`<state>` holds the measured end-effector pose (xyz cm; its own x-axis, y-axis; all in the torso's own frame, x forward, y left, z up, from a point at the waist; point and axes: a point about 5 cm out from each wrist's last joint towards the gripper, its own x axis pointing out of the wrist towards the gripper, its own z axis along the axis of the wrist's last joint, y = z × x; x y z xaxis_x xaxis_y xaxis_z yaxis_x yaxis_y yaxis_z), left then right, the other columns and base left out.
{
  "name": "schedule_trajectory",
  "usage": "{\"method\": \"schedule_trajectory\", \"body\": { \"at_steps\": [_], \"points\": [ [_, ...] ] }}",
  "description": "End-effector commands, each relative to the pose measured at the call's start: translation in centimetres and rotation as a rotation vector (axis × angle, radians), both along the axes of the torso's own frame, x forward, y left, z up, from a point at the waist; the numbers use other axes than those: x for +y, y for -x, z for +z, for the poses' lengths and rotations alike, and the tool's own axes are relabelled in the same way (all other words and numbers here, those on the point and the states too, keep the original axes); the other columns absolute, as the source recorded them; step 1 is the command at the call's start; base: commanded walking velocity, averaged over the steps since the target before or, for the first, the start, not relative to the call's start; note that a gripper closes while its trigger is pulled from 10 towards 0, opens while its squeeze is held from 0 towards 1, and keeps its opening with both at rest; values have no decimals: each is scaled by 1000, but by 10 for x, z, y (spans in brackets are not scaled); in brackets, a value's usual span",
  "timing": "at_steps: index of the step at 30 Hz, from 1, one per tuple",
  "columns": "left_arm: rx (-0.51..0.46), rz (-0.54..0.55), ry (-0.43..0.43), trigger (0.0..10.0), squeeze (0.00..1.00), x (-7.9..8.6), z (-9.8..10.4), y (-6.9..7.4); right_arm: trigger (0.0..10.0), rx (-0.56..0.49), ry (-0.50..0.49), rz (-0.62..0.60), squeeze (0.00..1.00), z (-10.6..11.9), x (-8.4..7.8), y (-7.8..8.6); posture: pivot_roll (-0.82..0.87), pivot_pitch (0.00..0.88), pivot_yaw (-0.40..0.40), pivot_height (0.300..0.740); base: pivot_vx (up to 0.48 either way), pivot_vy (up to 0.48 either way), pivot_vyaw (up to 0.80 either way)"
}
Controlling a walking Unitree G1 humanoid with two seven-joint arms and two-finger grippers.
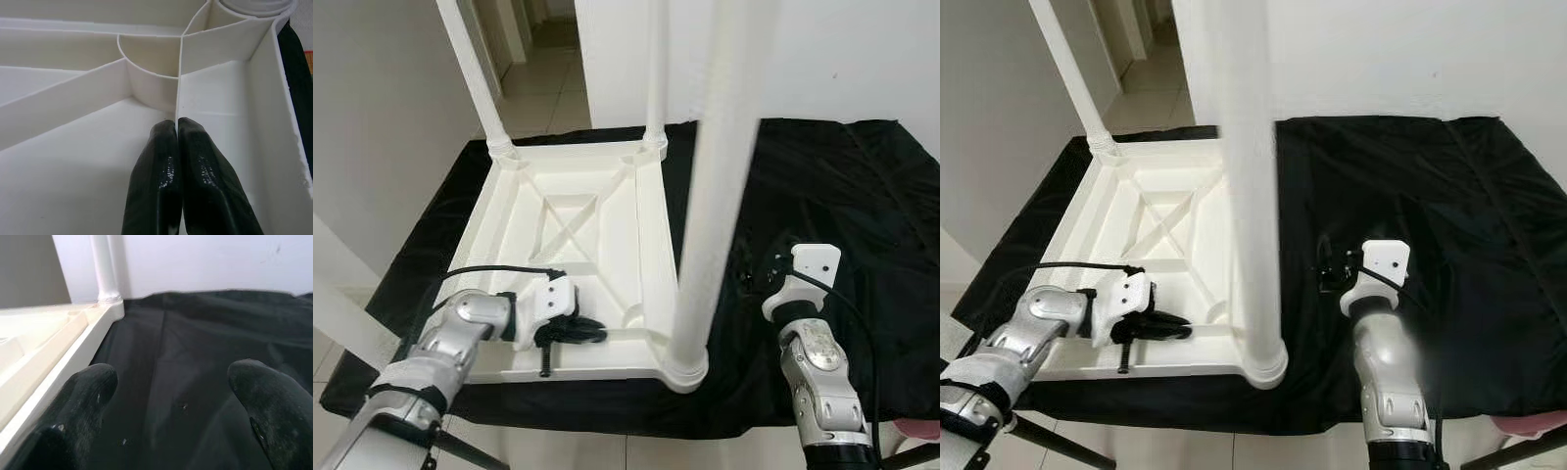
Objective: Building children table
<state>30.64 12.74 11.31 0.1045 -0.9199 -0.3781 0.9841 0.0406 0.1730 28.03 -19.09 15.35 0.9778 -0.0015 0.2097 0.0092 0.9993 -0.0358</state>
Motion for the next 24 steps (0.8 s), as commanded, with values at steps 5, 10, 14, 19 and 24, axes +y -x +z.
{"method": "schedule_trajectory", "body": {
  "at_steps": [5, 10, 14, 19, 24],
  "points": [
    [-4, 192, 144, 10000, 1000, -7, 8, -7, 10000, 13, -8, 15, 0, -3, -4, 5, -93, 78, 104, 740, 0, 0, 0],
    [-48, 205, 147, 10000, 0, -4, 13, -7, 10000, 11, -25, 32, 1000, -2, -11, 9, -100, 78, 105, 740, 0, 0, 0],
    [-44, 220, 153, 10000, 0, 4, 17, -3, 10000, -1, -16, 75, 1000, 1, -16, 17, -103, 78, 104, 740, 0, 0, 0],
    [-40, 229, 158, 10000, 0, 12, 20, 9, 10000, 20, -30, 171, 0, 2, -25, 29, -104, 73, 107, 740, 0, 0, 0],
    [-38, 240, 177, 10000, 0, 14, 21, 19, 10000, 73, 45, 330, 0, -2, -30, 43, -109, 75, 110, 740, 0, 0, 0]
  ]
}}
